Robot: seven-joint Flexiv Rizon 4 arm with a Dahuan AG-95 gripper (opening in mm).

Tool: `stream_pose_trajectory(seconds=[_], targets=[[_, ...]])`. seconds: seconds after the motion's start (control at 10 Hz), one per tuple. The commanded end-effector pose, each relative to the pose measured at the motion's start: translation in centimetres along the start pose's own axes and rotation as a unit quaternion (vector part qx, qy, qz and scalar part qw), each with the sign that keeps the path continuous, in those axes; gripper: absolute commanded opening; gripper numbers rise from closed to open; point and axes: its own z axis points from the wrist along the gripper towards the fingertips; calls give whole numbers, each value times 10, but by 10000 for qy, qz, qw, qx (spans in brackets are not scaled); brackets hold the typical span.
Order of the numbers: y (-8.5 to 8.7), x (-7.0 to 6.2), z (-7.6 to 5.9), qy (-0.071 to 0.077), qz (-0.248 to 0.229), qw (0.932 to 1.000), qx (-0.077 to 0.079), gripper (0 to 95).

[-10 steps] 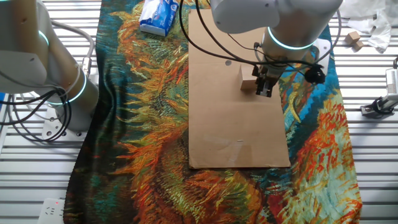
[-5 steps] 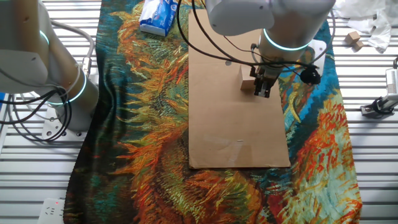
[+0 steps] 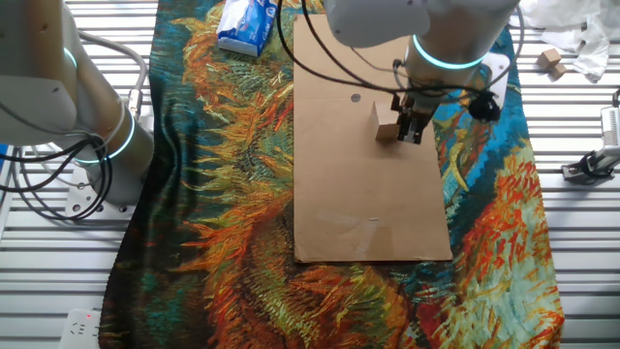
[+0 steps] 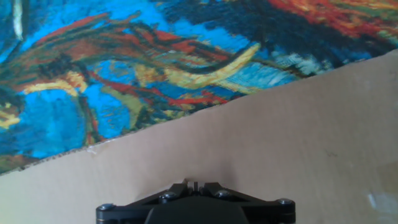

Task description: Use the gripper to push the small block from left to right

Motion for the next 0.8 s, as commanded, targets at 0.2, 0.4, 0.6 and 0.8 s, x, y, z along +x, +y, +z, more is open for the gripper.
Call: stream_pose_trajectory(seconds=[0.2,0.4,0.6,0.8], targets=[[15,-1,-1,-1,2,10000,1,0],[23,0,-2,14,2,10000,22,0],[18,4,0,0,3,10000,52,0],[4,15,2,-52,3,10000,11,0]])
